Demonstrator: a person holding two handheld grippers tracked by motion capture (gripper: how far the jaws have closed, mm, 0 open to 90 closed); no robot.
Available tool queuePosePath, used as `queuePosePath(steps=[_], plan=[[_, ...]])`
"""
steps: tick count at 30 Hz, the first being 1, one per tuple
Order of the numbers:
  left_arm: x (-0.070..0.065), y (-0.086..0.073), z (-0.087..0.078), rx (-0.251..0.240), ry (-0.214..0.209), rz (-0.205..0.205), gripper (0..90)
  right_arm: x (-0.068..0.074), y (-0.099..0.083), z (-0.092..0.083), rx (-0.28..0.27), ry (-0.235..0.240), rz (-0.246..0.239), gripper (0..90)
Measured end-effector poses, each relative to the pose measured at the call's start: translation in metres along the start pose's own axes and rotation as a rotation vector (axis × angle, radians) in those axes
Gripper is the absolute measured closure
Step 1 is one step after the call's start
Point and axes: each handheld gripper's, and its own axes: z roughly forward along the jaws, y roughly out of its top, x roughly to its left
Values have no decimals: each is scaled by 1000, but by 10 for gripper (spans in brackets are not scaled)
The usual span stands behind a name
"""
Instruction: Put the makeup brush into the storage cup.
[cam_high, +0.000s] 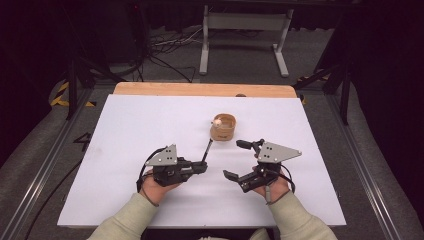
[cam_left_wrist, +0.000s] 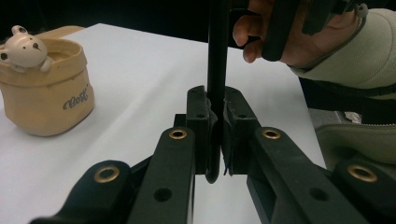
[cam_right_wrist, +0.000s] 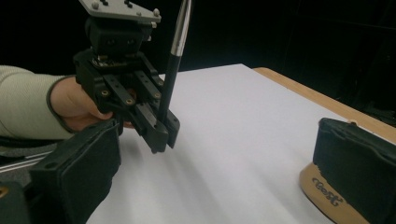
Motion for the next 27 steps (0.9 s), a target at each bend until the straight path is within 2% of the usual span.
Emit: queuePosePath(steps=[4, 10, 16, 21, 24, 27], plan=[[0, -2, 1, -21, 2, -12, 829, 2, 4, 4, -3, -4, 1, 14], [-1, -5, 3, -30, 5, -19, 829, 5, 10, 12, -42, -11, 15, 19], [-2, -7, 4, -35, 12, -21, 829, 7, 14, 24, -63, 10, 28, 17], [-3, -8, 5, -33, 15, -20, 828, 9, 17, 30, -101, -4, 67, 27], [-3, -8, 6, -34, 16, -24, 828, 10, 20, 34, -117, -23, 86, 51], [-4, -8, 6, -36, 20, -21, 828, 10, 22, 39, -125, -35, 104, 116]])
